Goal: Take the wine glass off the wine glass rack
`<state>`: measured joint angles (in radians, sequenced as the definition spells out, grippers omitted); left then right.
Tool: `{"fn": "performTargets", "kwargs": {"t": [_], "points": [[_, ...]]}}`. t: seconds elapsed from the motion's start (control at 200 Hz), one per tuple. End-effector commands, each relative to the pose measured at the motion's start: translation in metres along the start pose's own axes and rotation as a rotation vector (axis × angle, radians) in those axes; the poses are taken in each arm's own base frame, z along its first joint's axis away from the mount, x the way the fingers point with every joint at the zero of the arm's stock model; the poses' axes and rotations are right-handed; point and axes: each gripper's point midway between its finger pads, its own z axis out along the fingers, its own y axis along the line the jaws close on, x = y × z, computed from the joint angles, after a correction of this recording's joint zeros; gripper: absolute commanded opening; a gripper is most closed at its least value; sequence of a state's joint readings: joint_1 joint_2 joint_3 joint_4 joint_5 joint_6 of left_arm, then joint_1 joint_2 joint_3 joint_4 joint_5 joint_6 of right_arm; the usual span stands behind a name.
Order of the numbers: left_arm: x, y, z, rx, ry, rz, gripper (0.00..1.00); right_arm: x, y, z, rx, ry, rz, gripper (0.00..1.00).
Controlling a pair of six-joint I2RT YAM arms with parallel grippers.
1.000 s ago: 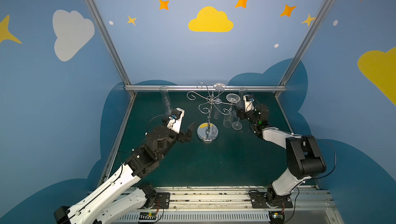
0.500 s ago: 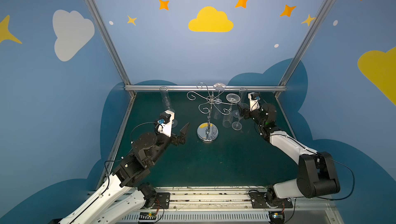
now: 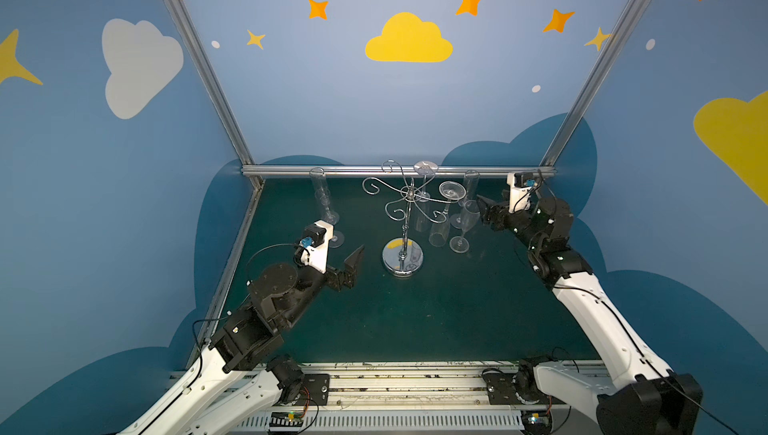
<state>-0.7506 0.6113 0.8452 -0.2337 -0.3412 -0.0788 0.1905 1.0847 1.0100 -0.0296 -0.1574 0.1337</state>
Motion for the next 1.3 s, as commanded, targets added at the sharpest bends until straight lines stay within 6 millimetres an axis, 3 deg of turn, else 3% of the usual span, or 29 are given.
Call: {"fn": "performTargets", "kwargs": {"t": [0.0,0.18,0.4,0.971,1.291], "points": [[-0.002,0.003,-0.002,-0.008,-0.025,-0.029,0.94,-0.007,0.005,-0.026,-0.024,0.080,0.244,0.80],[0.005,0.000,0.001,0.003,-0.004,-0.042,0.94,-0.024,0.029,-0.031,-0.219,0.112,0.430,0.73],[0.009,-0.004,0.001,0.026,0.021,-0.068,0.94,-0.022,0.056,-0.016,-0.399,0.263,0.591,0.63],[0.030,-0.010,-0.002,0.068,0.070,-0.139,0.94,-0.006,0.072,0.048,-0.582,0.467,0.746,0.44],[0.034,-0.006,-0.009,0.060,0.067,-0.153,0.94,0.004,0.082,0.064,-0.630,0.524,0.775,0.36]]}}
